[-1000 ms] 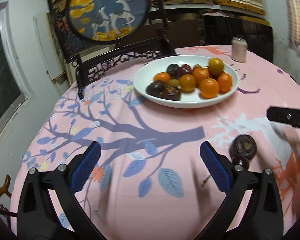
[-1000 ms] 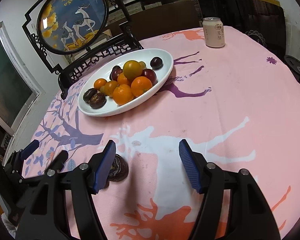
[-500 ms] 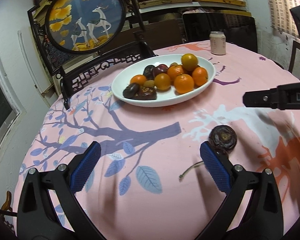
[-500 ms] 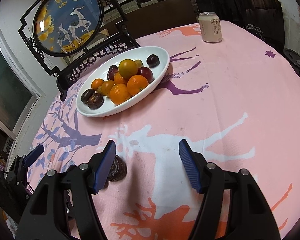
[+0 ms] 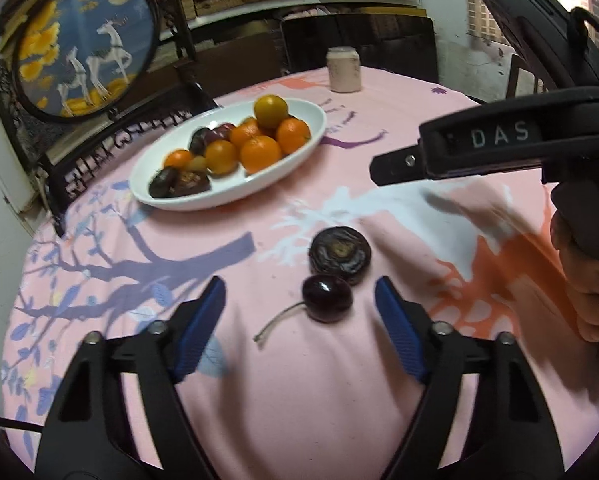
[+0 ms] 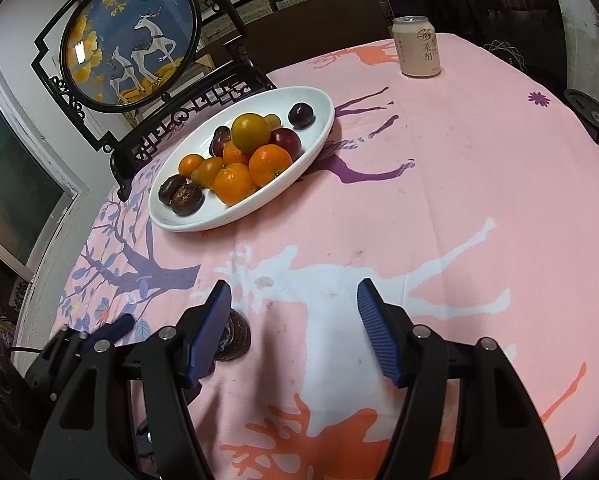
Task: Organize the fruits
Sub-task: 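Grasp the dark cherry with the left tool while the right tool grasps the brown fruit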
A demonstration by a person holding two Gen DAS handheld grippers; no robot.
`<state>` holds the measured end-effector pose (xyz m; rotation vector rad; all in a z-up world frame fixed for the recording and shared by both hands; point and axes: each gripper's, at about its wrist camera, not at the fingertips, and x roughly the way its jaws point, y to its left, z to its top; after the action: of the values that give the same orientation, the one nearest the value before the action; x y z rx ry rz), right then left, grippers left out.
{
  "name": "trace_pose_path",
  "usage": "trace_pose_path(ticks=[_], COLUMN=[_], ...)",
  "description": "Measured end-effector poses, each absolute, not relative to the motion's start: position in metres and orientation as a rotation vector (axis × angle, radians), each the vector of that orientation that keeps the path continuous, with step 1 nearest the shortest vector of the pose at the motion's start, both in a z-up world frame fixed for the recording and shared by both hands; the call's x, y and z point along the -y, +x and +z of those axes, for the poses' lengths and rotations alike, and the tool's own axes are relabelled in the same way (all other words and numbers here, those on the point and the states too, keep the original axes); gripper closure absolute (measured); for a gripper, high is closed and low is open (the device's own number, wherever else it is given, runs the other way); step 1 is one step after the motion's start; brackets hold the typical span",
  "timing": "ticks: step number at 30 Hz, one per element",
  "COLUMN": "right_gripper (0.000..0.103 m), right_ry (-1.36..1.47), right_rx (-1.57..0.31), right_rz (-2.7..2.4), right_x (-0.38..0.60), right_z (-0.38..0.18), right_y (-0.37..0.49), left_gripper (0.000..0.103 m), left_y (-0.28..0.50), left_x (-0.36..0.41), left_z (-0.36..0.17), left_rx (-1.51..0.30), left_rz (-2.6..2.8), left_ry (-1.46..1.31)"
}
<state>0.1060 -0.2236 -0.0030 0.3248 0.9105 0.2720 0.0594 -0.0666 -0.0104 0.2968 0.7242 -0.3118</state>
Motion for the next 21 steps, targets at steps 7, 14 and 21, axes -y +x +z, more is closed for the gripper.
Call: trace_pose_path(ticks=[7,14,21], right_gripper=[0.037,0.037,0.037], right_ry=[0.326,0.324,0.304], right_rx=[-0.918,-0.925,-0.935], right_rz=[0.27,0.269,0.292], right_x=[0.223,0.223,0.217], right_z=[-0.004,-0.006,-0.009], right_y=[0.107,0.108,0.107], left_gripper=[0.067,0.073,0.073], left_y=[0.07,0.071,0.091], left_x=[0.069,0.066,0.024], left_z=[-0.023,-0.022,-0.016], left_rx=[-0.827,-0.826,-0.825], left_rz=[-0.392,-0.378,-0.146], left_ry=[0.245,0.232,0.148])
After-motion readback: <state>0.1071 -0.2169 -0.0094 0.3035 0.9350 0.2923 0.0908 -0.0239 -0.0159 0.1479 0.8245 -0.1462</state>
